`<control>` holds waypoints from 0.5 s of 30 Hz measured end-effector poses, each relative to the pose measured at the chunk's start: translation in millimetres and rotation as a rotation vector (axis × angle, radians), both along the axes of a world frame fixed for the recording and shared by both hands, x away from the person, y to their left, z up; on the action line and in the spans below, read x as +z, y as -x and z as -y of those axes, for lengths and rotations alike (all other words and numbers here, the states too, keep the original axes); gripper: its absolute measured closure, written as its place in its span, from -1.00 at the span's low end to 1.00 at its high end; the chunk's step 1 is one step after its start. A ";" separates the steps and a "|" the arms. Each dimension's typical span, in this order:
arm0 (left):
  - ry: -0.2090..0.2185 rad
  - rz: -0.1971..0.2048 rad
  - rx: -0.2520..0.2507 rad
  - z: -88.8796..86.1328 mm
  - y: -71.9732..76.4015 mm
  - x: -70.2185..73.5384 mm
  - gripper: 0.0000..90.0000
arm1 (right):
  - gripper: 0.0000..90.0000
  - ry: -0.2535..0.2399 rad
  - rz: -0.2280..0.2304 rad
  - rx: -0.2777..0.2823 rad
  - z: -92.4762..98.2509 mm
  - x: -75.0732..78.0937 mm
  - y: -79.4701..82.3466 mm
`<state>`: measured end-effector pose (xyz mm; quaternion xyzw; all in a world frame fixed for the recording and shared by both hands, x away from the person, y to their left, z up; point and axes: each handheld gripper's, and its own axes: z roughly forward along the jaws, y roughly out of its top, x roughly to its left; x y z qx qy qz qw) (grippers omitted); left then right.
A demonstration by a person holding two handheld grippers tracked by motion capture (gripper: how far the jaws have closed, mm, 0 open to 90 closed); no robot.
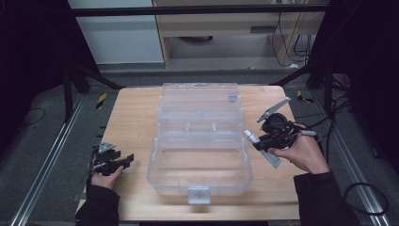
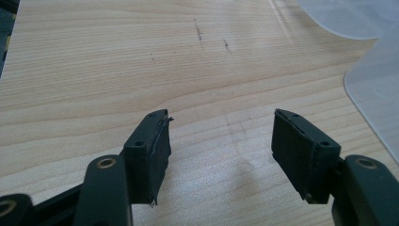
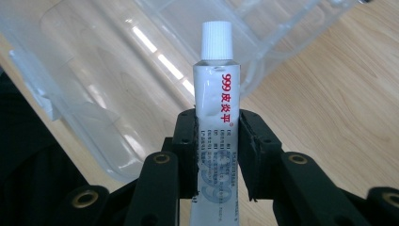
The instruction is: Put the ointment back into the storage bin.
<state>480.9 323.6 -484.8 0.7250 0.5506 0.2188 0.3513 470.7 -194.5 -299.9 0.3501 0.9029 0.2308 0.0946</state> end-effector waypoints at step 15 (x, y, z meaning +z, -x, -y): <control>0.001 0.000 0.000 -0.4 -0.1 0.0 -0.17 | 0.55 0.039 -0.031 0.241 -52.3 1.9 -4.2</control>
